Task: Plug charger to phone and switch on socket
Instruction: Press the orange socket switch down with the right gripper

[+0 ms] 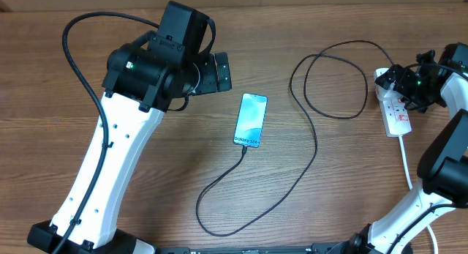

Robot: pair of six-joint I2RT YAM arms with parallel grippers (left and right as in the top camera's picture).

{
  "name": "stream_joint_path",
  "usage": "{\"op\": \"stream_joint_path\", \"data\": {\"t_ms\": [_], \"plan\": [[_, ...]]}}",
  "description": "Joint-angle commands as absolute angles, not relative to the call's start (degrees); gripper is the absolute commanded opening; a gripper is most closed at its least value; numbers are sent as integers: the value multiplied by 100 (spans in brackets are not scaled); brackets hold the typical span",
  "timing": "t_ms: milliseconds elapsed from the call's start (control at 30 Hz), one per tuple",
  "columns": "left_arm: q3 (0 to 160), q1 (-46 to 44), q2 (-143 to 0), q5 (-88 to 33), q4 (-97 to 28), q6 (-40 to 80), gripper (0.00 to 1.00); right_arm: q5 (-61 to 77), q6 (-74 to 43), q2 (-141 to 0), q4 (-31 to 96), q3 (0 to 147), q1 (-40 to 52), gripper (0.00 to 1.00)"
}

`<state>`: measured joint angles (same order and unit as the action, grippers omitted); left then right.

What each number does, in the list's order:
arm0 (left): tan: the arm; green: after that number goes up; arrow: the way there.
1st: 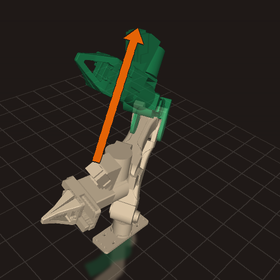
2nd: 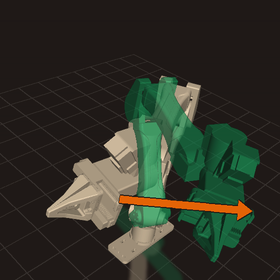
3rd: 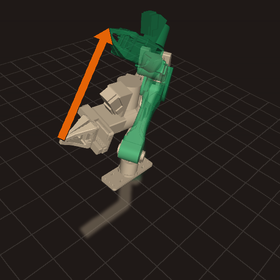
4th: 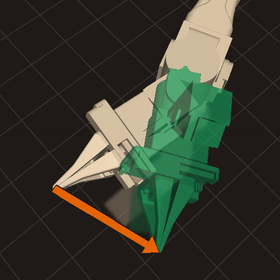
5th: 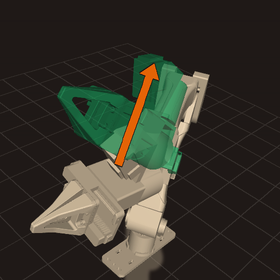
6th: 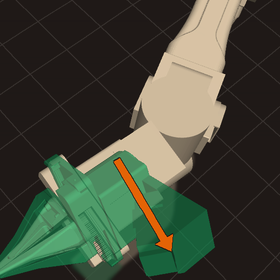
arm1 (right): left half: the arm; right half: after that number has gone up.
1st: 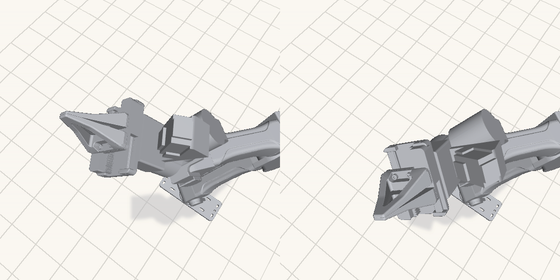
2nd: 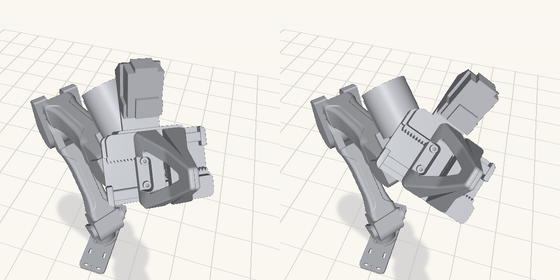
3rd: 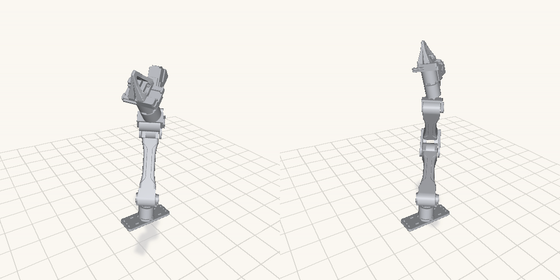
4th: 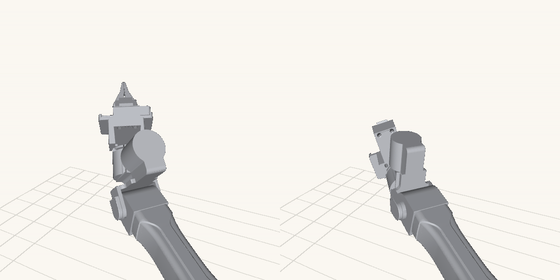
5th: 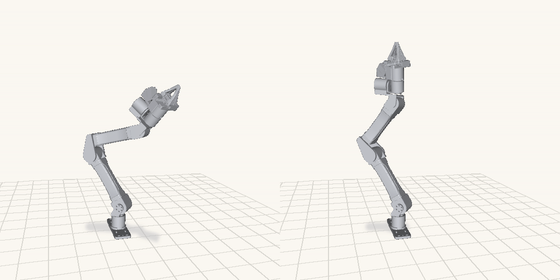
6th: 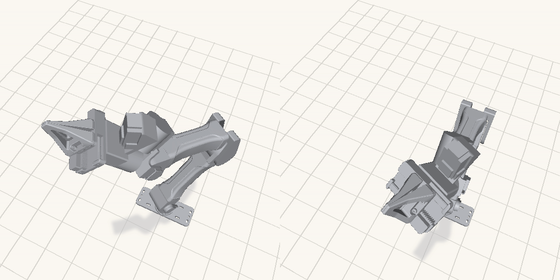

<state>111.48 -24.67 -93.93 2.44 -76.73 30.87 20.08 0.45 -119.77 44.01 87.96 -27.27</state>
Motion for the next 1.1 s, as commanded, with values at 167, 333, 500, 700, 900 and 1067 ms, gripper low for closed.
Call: {"op": "stream_joint_path", "data": {"t_ms": [167, 333, 500, 700, 900, 1067], "plan": [[11190, -2440, -9439, 340, -7666, 2958, 100, 2259, 49, -11979, 4464, 8619, -2668, 100], [11190, -2440, -9439, 340, -7666, 2958, 100, 2316, 27, -11979, 4600, 8619, -2668, 100], [11190, -2440, -9439, 340, -7666, 2958, 100, 2399, 34, -11979, 4676, 8619, -2668, 100], [11190, -2440, -9439, 340, -7666, 2958, 100, 2582, 54, -11979, 4657, 8619, -2668, 100], [11190, -2440, -9439, 340, -7666, 2958, 99, 2755, 56, -11979, 4657, 8619, -2668, 100], [11190, -2440, -9439, 340, -7666, 2958, 100, 2816, 56, -11979, 4661, 8619, -2668, 100]]}}
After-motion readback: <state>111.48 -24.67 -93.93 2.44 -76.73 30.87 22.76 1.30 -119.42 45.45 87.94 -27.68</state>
